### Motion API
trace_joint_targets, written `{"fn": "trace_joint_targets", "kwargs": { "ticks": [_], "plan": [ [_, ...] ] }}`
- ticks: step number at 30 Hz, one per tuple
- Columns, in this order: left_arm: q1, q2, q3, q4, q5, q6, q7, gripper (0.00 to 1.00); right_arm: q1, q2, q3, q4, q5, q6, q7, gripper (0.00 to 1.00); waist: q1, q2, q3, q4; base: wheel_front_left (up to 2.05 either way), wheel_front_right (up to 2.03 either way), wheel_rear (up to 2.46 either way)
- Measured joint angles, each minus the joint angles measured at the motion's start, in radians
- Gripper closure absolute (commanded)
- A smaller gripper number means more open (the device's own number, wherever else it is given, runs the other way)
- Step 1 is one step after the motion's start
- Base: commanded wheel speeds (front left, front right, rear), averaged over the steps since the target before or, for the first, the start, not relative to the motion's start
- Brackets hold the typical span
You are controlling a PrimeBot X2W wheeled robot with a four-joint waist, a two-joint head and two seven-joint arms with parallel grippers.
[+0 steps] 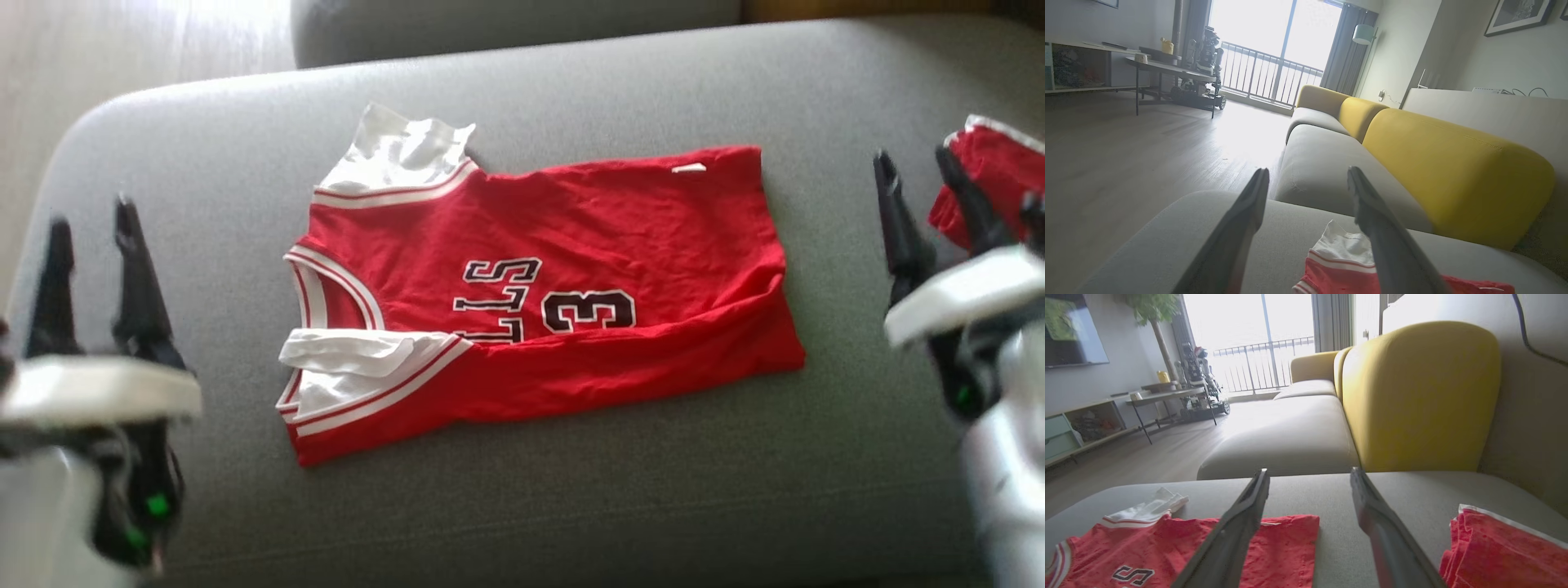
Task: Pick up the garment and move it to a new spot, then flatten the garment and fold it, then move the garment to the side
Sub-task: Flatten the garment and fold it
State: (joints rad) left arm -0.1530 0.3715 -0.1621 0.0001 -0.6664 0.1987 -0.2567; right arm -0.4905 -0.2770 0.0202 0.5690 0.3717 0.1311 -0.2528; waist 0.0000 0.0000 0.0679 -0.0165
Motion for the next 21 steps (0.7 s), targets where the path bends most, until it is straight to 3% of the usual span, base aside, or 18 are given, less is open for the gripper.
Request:
{"fn": "trace_joint_targets", "kwargs": {
  "ticks": [6,7,10,14,21],
  "plan": [
    [0.147,-0.193,0.069,-0.031,0.2,-0.1,0.0,0.0,0.286,0.186,-0.155,-0.354,-0.258,0.0,0.0,0.0,0.0,0.0,-0.029,0.017,0.0,0.0,0.0],
    [0.147,-0.193,0.069,-0.031,0.2,-0.1,0.0,0.0,0.286,0.186,-0.155,-0.354,-0.258,0.0,0.0,0.0,0.0,0.0,-0.029,0.017,0.0,0.0,0.0],
    [0.178,-0.279,0.115,-0.028,0.271,-0.124,0.0,0.0,0.371,0.218,-0.182,-0.448,-0.292,0.0,-0.001,0.0,0.0,0.0,-0.033,0.02,0.0,0.0,0.0],
    [0.216,-0.313,0.149,0.011,0.334,-0.148,0.0,0.0,0.439,0.223,-0.193,-0.467,-0.283,0.0,-0.002,0.0,0.0,0.0,-0.032,0.018,0.0,0.0,0.0],
    [0.231,-0.318,0.118,0.154,0.392,-0.22,0.0,0.0,0.458,0.229,-0.163,-0.467,-0.249,0.0,-0.002,0.0,0.0,0.0,-0.018,0.001,0.0,0.0,0.0]
  ]
}}
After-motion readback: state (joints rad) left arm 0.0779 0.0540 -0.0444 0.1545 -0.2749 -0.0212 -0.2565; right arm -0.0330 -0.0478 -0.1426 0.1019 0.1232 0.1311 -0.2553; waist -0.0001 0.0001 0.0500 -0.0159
